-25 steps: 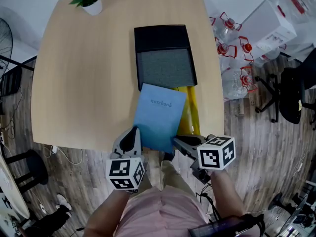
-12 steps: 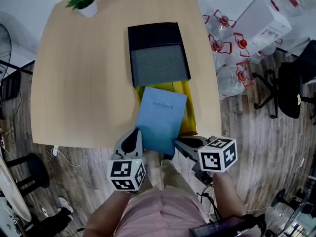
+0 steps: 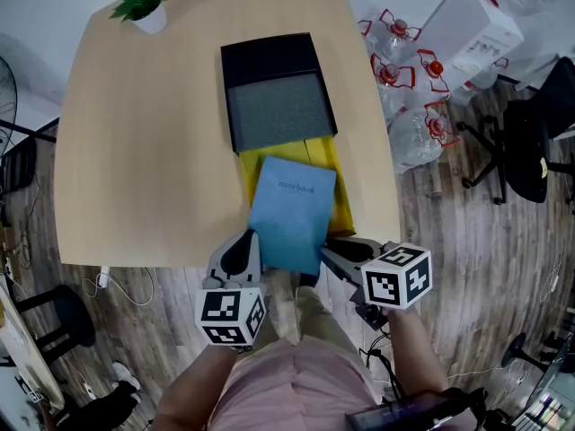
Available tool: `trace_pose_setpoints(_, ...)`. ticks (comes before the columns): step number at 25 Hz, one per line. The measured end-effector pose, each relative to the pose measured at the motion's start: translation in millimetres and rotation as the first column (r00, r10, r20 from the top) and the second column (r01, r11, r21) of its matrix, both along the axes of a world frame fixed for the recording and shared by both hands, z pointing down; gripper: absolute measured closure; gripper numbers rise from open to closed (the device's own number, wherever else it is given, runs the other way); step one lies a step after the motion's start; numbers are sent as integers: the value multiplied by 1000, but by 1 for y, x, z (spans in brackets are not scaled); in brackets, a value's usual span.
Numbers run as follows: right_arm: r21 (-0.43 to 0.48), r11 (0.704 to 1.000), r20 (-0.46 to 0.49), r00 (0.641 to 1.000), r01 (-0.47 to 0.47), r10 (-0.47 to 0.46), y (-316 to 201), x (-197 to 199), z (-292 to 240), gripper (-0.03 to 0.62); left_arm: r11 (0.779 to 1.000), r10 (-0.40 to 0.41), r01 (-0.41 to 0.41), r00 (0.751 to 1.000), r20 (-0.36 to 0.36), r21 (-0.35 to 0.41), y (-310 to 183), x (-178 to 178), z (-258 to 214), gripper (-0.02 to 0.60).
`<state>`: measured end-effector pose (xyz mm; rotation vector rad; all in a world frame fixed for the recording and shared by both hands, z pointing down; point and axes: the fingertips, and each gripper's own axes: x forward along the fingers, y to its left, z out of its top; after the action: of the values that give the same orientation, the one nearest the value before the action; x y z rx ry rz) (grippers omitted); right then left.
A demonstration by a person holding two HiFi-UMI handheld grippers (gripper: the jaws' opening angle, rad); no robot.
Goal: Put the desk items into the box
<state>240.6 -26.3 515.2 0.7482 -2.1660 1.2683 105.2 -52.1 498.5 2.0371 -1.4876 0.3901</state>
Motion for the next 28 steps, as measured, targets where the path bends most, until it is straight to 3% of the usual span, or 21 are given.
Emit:
trace_pose_setpoints(7, 28, 999, 11, 1000, -23, 23, 0, 4, -1, 488, 1000, 10, -10, 1000, 27, 15, 0, -3, -3, 571)
trace_pose_setpoints(18, 82, 997, -16, 1000, -4, 6, 3, 2, -9, 515, 996, -85, 86, 991, 105, -6, 4, -54, 5, 571)
trace_pose_setpoints(28, 108, 994, -53, 999, -4, 9, 13, 15, -10, 571, 997, -20, 28, 994, 108, -65, 25, -26, 27, 571)
